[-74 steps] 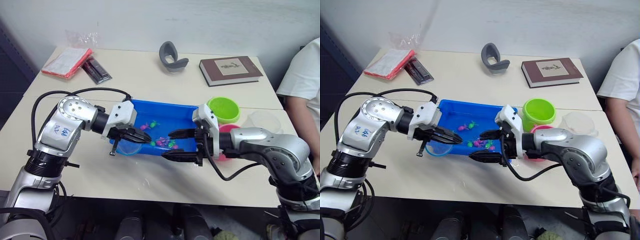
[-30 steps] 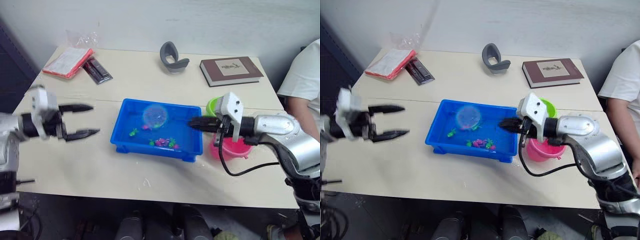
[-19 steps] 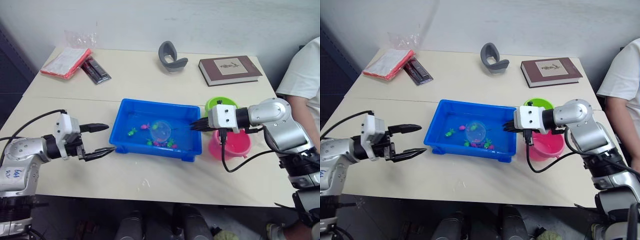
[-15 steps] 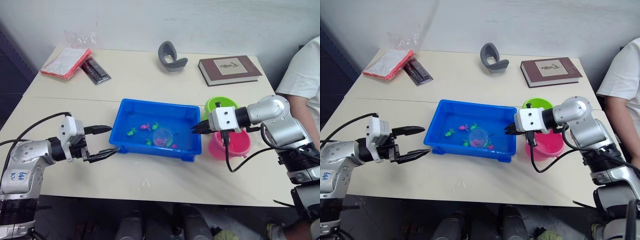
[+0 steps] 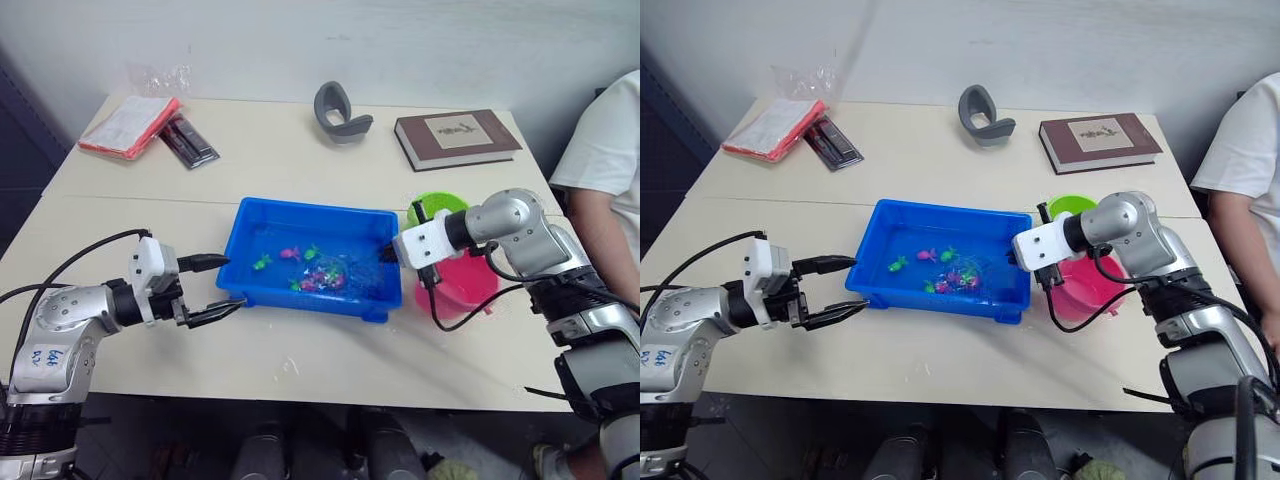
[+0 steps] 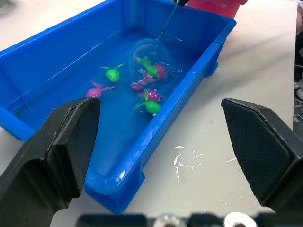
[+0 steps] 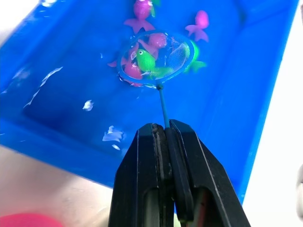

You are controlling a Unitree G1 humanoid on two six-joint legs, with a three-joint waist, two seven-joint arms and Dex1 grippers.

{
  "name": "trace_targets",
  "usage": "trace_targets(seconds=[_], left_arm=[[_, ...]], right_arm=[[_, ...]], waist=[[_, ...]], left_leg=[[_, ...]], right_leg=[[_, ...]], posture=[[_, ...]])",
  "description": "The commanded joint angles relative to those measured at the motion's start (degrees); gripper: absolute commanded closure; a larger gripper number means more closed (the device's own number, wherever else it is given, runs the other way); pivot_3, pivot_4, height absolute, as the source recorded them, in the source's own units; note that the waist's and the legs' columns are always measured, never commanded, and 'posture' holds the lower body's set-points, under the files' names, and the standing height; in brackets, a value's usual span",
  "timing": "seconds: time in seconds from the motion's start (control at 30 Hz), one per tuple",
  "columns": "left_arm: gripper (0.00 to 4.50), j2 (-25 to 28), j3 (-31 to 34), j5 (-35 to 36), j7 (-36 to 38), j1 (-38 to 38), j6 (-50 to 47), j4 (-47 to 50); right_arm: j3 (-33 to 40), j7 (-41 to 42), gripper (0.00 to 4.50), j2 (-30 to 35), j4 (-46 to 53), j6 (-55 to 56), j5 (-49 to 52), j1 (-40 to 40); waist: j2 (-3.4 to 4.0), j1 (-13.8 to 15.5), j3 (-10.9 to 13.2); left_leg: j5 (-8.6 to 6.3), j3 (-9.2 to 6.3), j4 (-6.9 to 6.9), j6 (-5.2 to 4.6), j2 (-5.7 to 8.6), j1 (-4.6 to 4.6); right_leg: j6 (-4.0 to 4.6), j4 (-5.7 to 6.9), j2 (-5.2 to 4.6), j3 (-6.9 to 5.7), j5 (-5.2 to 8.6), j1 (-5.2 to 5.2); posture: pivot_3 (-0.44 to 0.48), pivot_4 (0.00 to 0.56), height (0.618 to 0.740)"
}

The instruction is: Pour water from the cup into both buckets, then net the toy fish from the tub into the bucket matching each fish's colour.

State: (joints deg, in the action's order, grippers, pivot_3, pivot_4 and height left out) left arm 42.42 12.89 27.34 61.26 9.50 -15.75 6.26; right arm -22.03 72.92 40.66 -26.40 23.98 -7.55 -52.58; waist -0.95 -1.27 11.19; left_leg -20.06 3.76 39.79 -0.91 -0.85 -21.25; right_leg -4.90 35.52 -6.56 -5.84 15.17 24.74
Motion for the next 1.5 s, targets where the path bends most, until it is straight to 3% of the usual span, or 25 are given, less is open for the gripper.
trace_targets(seconds=[0.03, 0.43, 0.67, 0.83, 1.27, 1.5], left_arm=[[0.09, -0.5, 0.1, 0.8, -0.3, 0.1, 0.7, 1.5], [0.09, -0.8, -0.2, 0.4, -0.2, 0.7, 1.0, 0.4], [0.09, -1.2, -1.2, 0.0, -0.3, 2.0, 1.2, -0.2], [0.09, -0.8, -1.4, -0.1, -0.1, 2.6, 1.2, -0.6], [0.09, -0.9, -1.8, -0.5, -0.1, 3.9, 1.3, -1.7], [0.09, -0.5, -1.7, -0.6, 0.2, 4.4, 1.4, -2.3]], right_arm=[[2.5, -1.1, 4.50, 0.9, -0.7, 1.1, 0.0, -1.5], [8.2, 3.9, 4.50, 2.5, 2.3, -10.7, 8.2, -1.6], [7.2, -5.7, 4.50, 2.3, -3.8, -0.3, -0.9, -3.9], [6.5, -7.5, 4.50, 2.8, -7.1, 3.4, -4.1, -6.5], [5.6, -6.1, 4.50, 5.1, 6.0, -8.0, -9.1, -0.6], [6.9, -7.4, 4.50, 4.7, 5.9, -8.6, -6.6, -1.0]], waist=[[0.00, -0.1, 0.0], [0.16, -0.3, 0.1], [0.21, -0.3, 0.1], [0.31, -0.4, 0.2], [0.35, -0.3, 0.2], [0.36, -0.4, 0.2]], left_leg=[[0.00, 0.00, 0.01, 0.00, 0.00, 0.00], [0.00, -0.01, 0.03, 0.00, -0.01, 0.01], [-0.01, 0.02, 0.03, 0.00, 0.00, 0.01], [0.00, 0.04, 0.02, 0.01, 0.00, 0.01], [0.00, 0.03, 0.04, 0.01, 0.00, 0.00], [0.00, 0.04, 0.04, 0.02, 0.00, 0.01]], right_leg=[[0.00, 0.00, 0.00, 0.00, 0.00, -0.01], [0.00, 0.01, -0.01, 0.01, 0.00, -0.02], [0.00, 0.02, -0.02, 0.02, 0.00, -0.02], [0.00, 0.02, -0.01, 0.04, 0.00, 0.02], [0.00, 0.04, 0.00, 0.02, 0.00, 0.00], [0.00, 0.04, 0.01, 0.02, 0.00, 0.01]], posture=[[0.000, 0.150, 0.740], [0.000, 0.150, 0.740], [0.000, 0.150, 0.740], [0.000, 0.150, 0.740], [0.000, 0.150, 0.740], [0.000, 0.150, 0.740]])
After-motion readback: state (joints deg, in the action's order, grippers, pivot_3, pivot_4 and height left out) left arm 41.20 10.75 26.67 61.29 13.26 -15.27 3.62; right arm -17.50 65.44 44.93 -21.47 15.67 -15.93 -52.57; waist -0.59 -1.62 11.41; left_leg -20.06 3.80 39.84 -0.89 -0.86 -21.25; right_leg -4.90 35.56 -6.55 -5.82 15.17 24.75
